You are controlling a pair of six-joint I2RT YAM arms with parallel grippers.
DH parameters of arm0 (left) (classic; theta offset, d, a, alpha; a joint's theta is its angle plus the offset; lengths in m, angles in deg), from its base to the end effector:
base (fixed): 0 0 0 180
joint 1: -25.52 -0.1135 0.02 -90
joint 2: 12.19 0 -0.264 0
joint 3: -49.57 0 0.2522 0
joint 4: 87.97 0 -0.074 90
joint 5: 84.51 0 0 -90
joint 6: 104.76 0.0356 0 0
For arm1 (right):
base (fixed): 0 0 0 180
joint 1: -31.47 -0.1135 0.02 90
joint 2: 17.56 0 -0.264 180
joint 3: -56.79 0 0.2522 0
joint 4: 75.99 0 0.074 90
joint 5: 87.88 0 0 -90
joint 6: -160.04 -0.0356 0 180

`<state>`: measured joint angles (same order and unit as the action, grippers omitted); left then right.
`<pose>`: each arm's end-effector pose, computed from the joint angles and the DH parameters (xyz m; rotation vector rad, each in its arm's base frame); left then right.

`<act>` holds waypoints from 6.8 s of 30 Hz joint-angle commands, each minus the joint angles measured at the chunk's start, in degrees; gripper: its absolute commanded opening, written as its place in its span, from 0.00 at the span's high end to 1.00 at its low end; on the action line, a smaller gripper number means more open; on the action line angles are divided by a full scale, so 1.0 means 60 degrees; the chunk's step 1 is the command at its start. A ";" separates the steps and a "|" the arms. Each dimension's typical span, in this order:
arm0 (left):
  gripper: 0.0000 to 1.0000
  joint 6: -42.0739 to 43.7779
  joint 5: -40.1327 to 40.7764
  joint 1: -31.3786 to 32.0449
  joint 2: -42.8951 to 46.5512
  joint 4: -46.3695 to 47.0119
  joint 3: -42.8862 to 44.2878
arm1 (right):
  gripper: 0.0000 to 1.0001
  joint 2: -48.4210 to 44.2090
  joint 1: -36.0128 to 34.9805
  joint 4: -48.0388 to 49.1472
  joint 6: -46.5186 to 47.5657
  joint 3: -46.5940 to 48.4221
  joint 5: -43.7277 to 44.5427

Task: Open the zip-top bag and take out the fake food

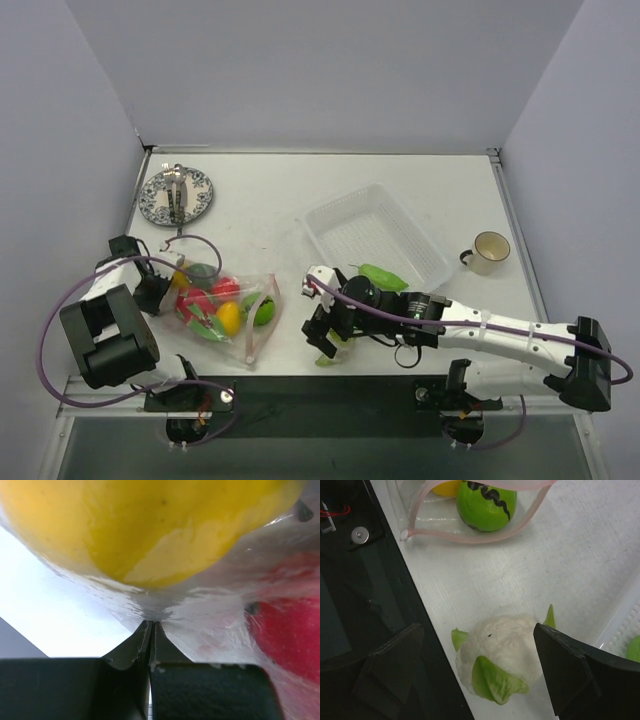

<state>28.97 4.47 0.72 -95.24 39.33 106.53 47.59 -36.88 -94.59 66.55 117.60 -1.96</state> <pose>0.2144 0.0984 0.1571 0.4904 2.9258 0.1421 0.0941 0.2439 0.2913 -1.1563 1.7284 0.8681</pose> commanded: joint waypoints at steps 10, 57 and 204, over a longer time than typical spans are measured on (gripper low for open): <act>1.00 0.0139 -0.0695 -0.0071 0.0305 -0.0556 -0.0023 | 0.00 0.2032 -0.0868 -0.1757 -0.0327 0.0025 0.3037; 1.00 0.0330 -0.1164 -0.0071 0.1009 -0.1098 -0.0315 | 0.00 0.1710 -0.3490 -0.8478 -0.7048 0.1724 0.6394; 1.00 -0.1472 -0.3024 0.1906 0.1096 -0.4687 0.4519 | 0.60 0.1625 0.1034 0.2757 0.0684 0.0318 0.1764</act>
<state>20.27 -10.63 11.98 -90.48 14.96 133.02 62.58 -34.09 -71.82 71.93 120.63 5.54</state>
